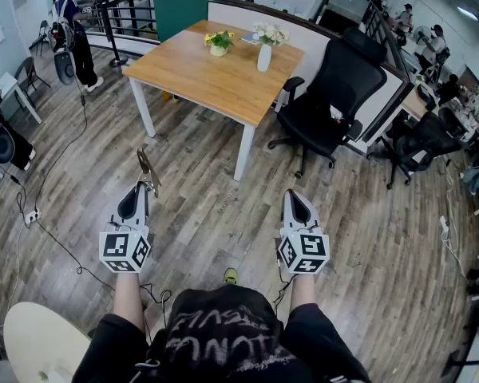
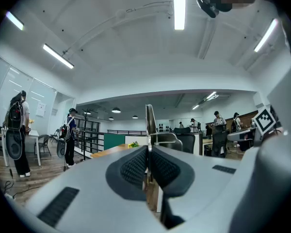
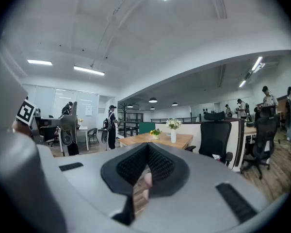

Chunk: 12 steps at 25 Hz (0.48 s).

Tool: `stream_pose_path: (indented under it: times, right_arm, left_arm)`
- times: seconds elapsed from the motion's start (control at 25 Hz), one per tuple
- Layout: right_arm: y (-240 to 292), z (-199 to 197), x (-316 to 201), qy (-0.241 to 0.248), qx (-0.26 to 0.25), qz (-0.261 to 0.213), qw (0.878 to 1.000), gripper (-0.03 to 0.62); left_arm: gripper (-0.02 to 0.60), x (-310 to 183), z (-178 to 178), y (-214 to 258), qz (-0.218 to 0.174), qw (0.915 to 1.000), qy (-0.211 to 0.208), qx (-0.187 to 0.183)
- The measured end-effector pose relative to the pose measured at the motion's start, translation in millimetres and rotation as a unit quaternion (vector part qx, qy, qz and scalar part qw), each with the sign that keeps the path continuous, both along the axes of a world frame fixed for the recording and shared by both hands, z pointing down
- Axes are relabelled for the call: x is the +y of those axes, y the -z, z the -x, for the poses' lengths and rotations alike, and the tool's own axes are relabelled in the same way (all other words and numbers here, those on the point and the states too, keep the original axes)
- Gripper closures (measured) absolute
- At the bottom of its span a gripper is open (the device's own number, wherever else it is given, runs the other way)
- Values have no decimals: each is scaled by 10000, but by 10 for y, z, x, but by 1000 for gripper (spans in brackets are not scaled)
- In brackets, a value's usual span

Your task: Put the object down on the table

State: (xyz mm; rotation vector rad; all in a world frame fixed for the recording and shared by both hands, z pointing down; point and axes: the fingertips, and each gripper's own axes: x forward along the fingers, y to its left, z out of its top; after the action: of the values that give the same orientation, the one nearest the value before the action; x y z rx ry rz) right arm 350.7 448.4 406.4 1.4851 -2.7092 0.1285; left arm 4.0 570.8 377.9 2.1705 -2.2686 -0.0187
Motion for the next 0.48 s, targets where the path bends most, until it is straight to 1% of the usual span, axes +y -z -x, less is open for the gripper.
stream_pose_path:
  times: [0.2, 0.32, 0.48]
  right_arm:
    - [-26, -24, 0, -19, -52, 60, 10000, 591]
    - [-43, -21, -21, -5, -52, 81, 10000, 591]
    - [-19, 15, -33, 51, -55, -26, 10000, 591]
  left_arm:
    - [568, -2, -1, -6, 12, 10000, 1, -30]
    - [568, -22, 10, -21, 29, 10000, 9, 13]
    - [568, -40, 22, -47, 43, 10000, 13, 33]
